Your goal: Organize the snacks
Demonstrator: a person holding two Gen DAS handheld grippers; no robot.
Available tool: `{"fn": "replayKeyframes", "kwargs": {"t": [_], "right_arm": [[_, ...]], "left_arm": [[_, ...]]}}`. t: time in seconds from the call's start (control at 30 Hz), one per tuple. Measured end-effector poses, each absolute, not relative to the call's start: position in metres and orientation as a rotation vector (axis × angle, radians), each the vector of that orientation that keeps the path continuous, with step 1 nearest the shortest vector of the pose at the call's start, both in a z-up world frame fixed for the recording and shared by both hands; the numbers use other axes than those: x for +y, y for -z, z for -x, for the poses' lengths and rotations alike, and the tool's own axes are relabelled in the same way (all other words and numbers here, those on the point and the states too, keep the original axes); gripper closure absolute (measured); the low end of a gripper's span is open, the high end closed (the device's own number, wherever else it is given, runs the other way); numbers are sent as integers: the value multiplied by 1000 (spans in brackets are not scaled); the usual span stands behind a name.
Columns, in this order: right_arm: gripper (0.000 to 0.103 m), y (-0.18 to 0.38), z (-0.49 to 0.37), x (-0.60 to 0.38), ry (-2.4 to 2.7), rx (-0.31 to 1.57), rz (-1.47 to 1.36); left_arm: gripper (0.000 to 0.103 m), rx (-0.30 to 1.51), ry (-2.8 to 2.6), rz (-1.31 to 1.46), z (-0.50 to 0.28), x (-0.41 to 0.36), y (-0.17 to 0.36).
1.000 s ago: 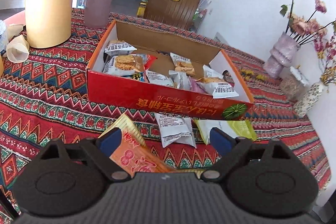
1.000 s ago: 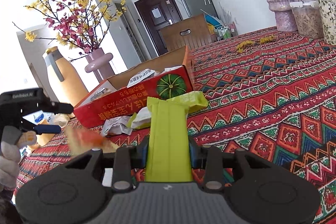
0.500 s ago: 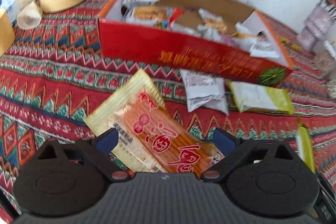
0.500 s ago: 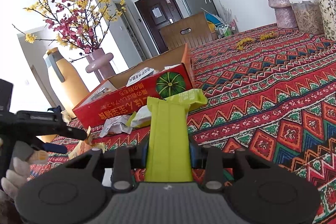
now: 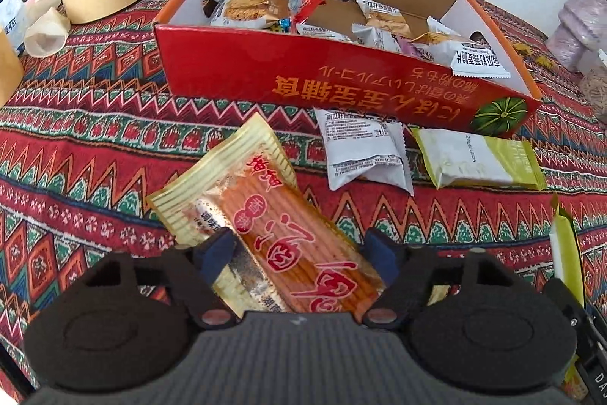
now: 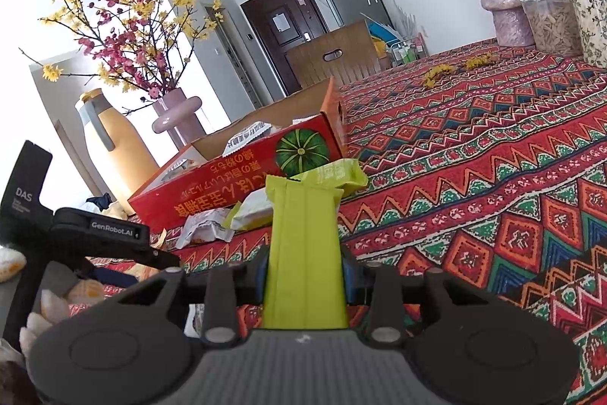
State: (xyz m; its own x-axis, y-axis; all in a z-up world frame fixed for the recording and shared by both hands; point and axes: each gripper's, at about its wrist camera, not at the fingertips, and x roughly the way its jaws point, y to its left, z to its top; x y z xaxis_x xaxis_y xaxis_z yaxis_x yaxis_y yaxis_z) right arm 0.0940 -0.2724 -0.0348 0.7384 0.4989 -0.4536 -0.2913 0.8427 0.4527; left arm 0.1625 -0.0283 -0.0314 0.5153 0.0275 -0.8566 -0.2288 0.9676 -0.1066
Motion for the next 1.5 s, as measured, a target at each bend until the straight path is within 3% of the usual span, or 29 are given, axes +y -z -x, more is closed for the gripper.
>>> {"fn": "replayKeyframes", "kwargs": {"t": [0.17, 0.2, 0.43, 0.8, 1.13, 1.47, 1.5], "right_arm": [[68, 36, -95, -274, -441, 600, -371], [68, 37, -95, -274, -441, 600, -371], [68, 37, -96, -273, -436, 602, -371], [68, 38, -96, -273, -432, 601, -371], [68, 27, -95, -268, -438, 582, -346], [68, 10, -89, -256, -447, 549, -314], [68, 10, -89, -256, -447, 550, -313]], "left_arm": [[51, 978, -125, 202, -162, -29, 30], [66, 963, -119, 196, -161, -30, 28], [78, 924, -89, 163, -161, -34, 23], [87, 863, -74, 130, -154, -35, 9], [102, 747, -53, 123, -134, -27, -21], [97, 774, -37, 132, -132, -25, -19], [91, 798, -39, 131, -135, -26, -14]]}}
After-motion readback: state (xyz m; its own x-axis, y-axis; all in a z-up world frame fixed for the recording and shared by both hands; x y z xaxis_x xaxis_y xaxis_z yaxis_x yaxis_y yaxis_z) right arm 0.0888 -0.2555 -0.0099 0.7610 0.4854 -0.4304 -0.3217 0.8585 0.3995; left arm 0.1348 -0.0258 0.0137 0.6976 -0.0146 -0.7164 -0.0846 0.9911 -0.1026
